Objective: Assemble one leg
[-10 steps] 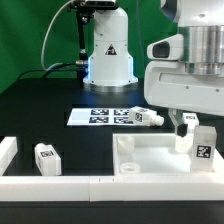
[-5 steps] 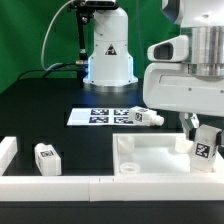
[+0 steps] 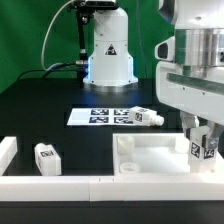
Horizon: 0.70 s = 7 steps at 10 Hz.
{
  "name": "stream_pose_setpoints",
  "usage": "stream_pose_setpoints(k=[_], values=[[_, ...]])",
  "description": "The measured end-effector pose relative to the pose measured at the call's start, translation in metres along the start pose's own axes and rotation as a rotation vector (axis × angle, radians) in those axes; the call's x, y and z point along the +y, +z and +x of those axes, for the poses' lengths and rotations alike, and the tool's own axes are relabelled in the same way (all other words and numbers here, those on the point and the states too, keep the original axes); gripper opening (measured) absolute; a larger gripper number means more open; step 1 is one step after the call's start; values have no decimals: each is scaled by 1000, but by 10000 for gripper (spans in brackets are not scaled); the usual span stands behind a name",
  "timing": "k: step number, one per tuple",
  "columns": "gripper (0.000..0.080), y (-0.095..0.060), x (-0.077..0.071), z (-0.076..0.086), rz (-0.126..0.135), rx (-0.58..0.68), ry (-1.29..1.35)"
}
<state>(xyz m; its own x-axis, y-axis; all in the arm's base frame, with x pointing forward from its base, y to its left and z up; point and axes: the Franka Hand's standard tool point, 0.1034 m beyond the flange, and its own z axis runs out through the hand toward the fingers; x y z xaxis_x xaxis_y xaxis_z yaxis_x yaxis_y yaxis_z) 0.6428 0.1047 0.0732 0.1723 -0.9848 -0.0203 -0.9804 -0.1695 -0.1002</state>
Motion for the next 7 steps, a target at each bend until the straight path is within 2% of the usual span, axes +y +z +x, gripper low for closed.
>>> stream_pose_setpoints(k=[1,3,4,6,7], values=[[292,0,1,-2,3,-14,188],[292,0,0,-5,21,-49,399],[291,0,1,-8,17,-55,504],[291,0,1,-8,16,-51,511],[375,1,1,-8,16,-51,483]])
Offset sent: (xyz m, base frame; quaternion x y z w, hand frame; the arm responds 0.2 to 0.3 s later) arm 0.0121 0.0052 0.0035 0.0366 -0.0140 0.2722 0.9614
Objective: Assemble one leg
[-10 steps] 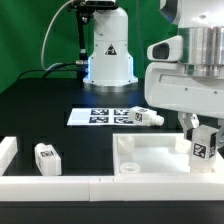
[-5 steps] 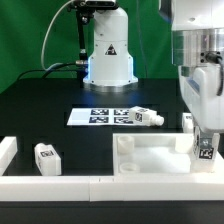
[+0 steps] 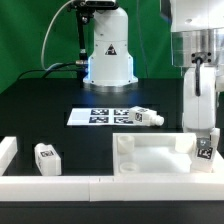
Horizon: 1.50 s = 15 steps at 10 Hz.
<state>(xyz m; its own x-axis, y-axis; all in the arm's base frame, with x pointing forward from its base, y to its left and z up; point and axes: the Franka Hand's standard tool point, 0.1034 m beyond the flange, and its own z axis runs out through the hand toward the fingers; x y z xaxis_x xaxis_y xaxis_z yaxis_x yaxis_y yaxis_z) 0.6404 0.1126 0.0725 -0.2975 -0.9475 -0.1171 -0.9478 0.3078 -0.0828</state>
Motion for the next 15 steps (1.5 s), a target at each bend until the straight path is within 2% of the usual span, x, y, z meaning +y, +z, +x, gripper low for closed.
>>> stream_pose_setpoints(k=[1,2,3,4,7,9,11,12,13,14,15], values=[[375,0,0,-1,0,5,-93],[553,-1,0,-5,-1,5,-295],[619,-1,2,-7,-8,3,-468],[619,0,4,-7,-22,0,-563],[648,0,3,-6,-20,0,-759],[649,-2,0,-2,-34,24,-1024],[649,-2,1,-2,-35,25,-993],[534,-2,1,-2,-35,25,-992],[534,-2,1,-2,-34,24,-940],[351,-1,1,-3,-33,24,-864],[288,-1,2,-2,-38,25,-819]])
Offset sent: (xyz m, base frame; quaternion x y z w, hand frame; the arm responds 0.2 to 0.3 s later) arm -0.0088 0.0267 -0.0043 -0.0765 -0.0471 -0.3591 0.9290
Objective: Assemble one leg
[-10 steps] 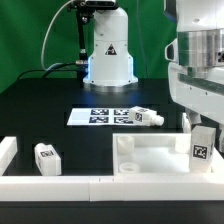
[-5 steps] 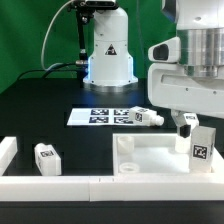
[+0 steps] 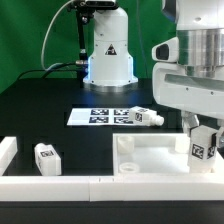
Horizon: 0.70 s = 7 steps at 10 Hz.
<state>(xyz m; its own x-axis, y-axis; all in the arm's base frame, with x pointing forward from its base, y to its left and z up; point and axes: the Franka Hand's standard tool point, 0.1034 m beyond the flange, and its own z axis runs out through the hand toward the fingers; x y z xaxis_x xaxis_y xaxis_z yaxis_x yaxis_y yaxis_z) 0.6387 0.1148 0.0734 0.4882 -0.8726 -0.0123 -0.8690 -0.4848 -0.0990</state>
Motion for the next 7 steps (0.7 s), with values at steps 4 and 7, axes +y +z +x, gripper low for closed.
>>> stream_pose_setpoints(k=[4,7], values=[[288,-1,-1,1,2,-30,558],[288,1,-4,1,32,-59,902]])
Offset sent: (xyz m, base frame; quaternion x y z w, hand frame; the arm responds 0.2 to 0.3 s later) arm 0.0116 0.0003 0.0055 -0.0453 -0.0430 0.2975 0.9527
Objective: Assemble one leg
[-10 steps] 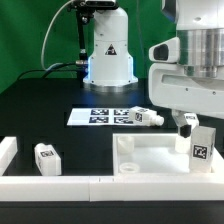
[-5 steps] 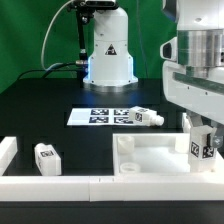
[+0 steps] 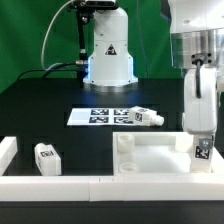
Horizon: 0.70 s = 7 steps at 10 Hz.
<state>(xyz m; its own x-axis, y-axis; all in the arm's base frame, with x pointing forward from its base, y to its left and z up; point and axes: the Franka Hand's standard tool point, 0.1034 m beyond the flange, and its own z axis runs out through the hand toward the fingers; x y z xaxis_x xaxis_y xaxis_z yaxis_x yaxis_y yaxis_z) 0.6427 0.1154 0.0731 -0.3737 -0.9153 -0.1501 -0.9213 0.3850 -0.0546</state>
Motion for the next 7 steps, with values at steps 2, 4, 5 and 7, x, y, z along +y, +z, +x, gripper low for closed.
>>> stream_pose_setpoints(k=[2,4,5,7], values=[[288,0,-1,1,4,4,51],[390,0,0,2,3,4,44],[528,-1,-1,1,5,3,38],[612,-31,-6,-14,24,-34,-10]])
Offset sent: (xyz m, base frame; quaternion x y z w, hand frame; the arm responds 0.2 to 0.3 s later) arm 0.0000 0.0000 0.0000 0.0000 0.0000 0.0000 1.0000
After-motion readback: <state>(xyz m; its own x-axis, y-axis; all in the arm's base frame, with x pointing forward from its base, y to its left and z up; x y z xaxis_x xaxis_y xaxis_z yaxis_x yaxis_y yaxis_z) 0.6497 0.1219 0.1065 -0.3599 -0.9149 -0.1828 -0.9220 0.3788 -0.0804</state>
